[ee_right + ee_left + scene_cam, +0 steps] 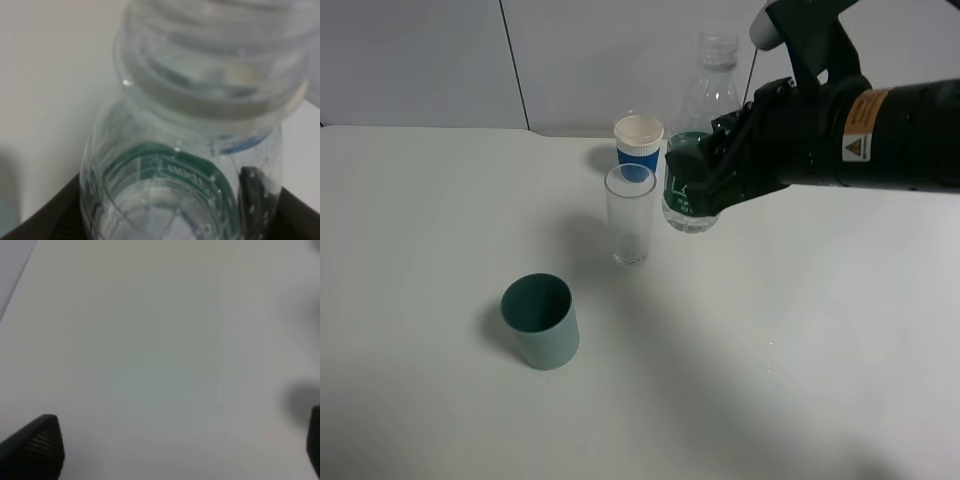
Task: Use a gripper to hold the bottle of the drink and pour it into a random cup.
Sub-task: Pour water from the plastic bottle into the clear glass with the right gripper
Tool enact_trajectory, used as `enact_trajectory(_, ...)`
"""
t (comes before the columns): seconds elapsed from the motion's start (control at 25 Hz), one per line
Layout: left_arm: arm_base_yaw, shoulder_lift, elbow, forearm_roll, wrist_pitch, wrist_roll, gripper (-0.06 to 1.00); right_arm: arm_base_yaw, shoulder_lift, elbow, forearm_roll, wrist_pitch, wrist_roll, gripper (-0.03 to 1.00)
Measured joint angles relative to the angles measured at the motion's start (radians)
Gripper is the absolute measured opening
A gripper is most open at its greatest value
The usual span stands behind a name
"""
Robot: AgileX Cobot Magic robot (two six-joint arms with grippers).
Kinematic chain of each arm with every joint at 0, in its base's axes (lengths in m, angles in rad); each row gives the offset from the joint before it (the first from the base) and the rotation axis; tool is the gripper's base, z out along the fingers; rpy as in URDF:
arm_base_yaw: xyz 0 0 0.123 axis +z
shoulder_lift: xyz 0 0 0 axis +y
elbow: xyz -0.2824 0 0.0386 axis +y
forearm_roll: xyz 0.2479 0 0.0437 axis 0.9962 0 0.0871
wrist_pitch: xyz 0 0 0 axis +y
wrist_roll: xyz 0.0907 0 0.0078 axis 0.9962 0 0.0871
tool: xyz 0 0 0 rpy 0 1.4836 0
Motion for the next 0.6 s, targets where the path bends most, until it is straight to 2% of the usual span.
enact_trajectory(0.12,0.000,0.000,0.000,0.000,0.000,0.000,0.98,0.000,0.000,-0.074,-0.028,0.118,-0.001,0.57)
enact_trajectory(0.32,0.000,0.000,0.000,0.000,0.000,0.000,0.98,0.000,0.000,-0.154,-0.147,0.284,0.000,0.57)
enact_trajectory(0.48,0.000,0.000,0.000,0.000,0.000,0.000,0.98,0.000,0.001,-0.165,-0.278,0.343,0.052,0.57)
enact_trajectory(0.6,0.000,0.000,0.000,0.001,0.000,0.000,0.98,0.000,0.009,-0.165,-0.391,0.385,0.141,0.57)
